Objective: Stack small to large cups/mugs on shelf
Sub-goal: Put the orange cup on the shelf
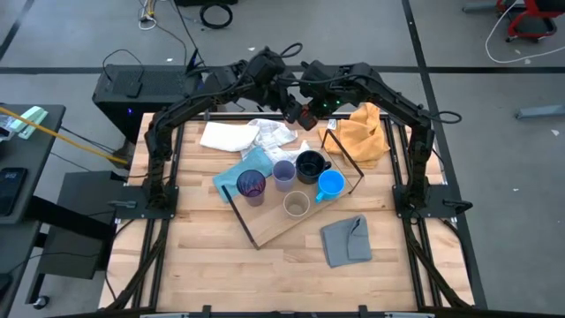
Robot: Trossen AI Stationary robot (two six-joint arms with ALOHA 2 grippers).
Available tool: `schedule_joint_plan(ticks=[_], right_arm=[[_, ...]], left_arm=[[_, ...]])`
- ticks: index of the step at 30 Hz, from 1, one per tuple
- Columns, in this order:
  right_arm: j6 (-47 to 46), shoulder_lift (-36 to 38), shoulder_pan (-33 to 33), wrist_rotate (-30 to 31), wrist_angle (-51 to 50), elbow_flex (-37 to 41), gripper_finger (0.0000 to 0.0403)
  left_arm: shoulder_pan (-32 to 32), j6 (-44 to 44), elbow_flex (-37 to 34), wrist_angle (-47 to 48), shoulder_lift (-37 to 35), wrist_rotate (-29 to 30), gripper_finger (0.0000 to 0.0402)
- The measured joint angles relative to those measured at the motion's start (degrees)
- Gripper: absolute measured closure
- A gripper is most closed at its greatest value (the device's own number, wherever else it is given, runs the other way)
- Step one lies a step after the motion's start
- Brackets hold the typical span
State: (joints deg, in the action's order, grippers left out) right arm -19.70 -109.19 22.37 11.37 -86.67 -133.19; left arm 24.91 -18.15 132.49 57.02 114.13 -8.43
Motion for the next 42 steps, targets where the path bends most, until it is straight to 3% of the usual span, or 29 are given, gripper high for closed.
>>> schedule_joint_plan(ticks=[3, 11, 22, 32, 38, 42], right_arm=[[0.2, 0.0, 0.0, 0.1, 0.2, 0.0, 0.0403], [0.5, 0.0, 0.5, -0.3, 0.6, 0.0, 0.0403], [0.4, 0.2, 2.6, -4.8, 2.1, -0.1, 0.0403], [1.6, 0.2, 2.6, -7.2, 1.7, -0.2, 0.0403], [2.0, 2.0, -1.9, -11.8, -0.9, -0.9, 0.0403], [-0.8, 4.3, -8.1, -13.2, -3.5, -1.5, 0.0403]], left_arm=[[0.0, 1.3, 0.0, -0.6, -0.1, -0.3, 0.0393], [0.0, 1.0, 0.1, -0.8, -0.1, -0.2, 0.0397], [0.0, 2.5, -0.1, -1.2, -1.3, -0.3, 0.0329], [2.9, 5.5, -0.1, -7.2, -7.4, -0.3, 0.0313], [5.4, 8.4, -0.1, -5.7, -12.1, 0.1, 0.0321], [7.9, 9.0, -0.1, -3.4, -15.0, 1.7, 0.0322]])
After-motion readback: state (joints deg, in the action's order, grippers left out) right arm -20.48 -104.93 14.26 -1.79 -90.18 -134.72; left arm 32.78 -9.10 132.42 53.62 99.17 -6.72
